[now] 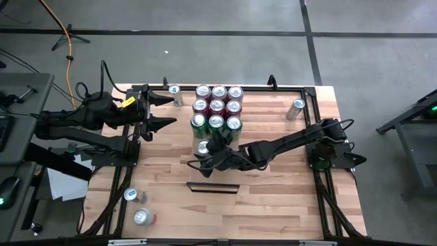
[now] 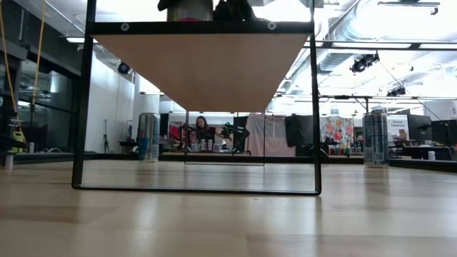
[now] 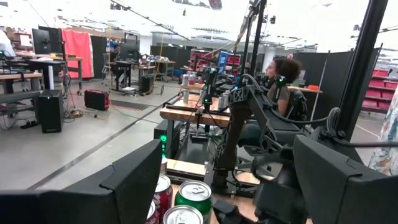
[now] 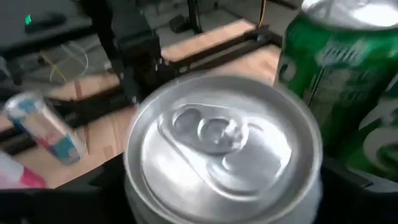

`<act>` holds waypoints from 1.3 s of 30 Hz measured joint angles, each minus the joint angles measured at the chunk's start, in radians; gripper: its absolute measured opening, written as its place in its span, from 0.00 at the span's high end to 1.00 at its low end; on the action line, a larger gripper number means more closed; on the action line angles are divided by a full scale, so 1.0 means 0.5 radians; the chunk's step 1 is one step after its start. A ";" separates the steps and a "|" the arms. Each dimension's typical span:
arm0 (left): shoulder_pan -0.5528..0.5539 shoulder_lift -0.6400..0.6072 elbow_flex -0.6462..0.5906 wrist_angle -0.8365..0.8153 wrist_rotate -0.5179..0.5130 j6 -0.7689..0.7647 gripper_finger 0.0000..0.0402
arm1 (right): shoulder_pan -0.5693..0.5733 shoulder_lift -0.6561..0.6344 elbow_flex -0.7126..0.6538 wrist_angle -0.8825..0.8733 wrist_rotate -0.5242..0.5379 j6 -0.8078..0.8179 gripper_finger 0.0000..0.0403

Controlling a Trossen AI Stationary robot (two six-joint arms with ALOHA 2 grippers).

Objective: Place canned beverage on shelf
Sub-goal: Put the bottom right pink white soda can on the shelf

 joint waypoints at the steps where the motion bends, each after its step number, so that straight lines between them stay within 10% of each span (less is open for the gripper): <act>1: 0.000 0.000 0.000 0.000 0.000 0.000 0.28 | 0.000 0.005 -0.004 -0.007 -0.014 0.001 0.19; 12: 0.000 0.000 0.001 0.000 0.000 0.003 0.28 | 0.001 -0.018 -0.008 -0.038 -0.045 -0.017 0.03; 39: -0.004 0.004 0.003 0.007 0.105 -0.169 0.28 | 0.040 -0.803 -0.001 -0.825 -0.721 -0.057 0.03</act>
